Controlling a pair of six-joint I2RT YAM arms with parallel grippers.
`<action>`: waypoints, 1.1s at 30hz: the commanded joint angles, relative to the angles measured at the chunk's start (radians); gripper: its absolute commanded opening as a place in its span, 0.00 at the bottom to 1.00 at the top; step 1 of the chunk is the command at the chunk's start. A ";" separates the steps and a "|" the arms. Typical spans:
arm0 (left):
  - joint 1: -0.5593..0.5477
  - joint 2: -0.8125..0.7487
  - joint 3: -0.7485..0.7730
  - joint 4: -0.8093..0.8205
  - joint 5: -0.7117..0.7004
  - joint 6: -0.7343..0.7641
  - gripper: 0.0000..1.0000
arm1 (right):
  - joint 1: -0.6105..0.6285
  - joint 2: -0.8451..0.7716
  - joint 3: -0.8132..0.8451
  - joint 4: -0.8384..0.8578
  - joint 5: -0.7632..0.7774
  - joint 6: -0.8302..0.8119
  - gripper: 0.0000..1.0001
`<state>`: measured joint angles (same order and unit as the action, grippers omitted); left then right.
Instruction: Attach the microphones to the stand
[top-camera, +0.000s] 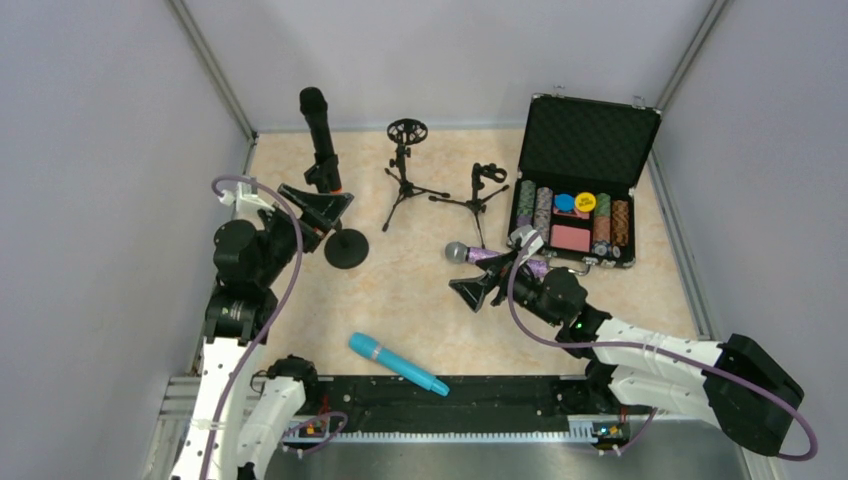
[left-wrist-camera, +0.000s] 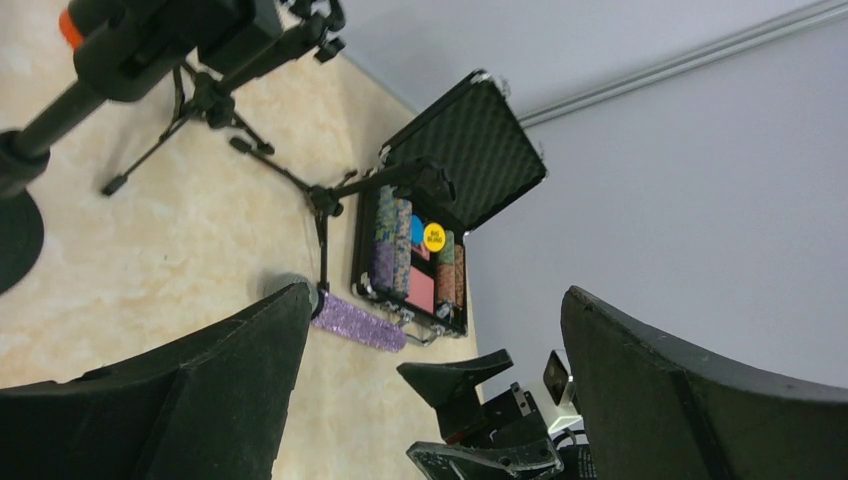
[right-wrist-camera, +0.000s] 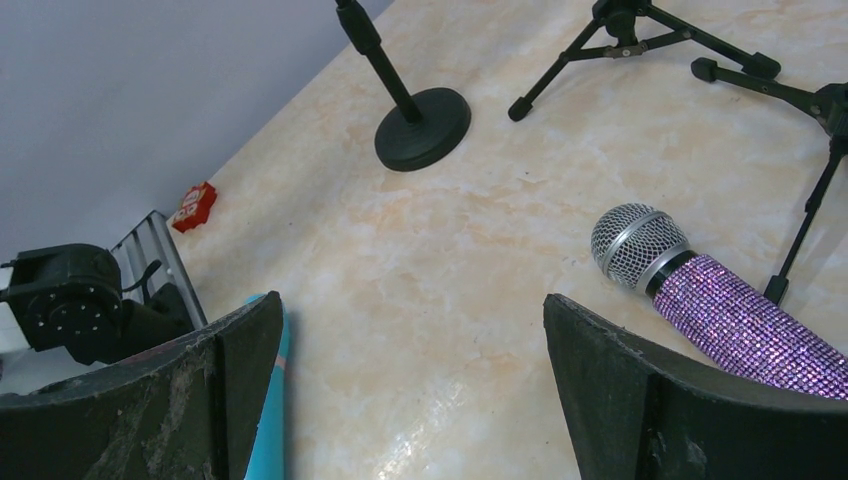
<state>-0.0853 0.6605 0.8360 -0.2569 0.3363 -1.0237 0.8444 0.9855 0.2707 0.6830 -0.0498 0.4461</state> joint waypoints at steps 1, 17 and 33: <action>-0.069 0.003 0.099 -0.030 -0.085 -0.052 0.99 | 0.008 0.000 0.020 0.032 0.026 -0.033 0.99; -0.172 0.062 0.161 -0.024 -0.201 0.010 0.99 | 0.009 0.043 0.008 0.063 0.033 -0.044 0.99; -0.172 0.031 0.139 0.088 -0.081 0.022 0.99 | 0.009 -0.029 -0.019 0.041 0.039 -0.077 0.99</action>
<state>-0.2562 0.7086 0.9787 -0.2474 0.2119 -1.0225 0.8444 0.9829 0.2615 0.6952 -0.0227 0.3893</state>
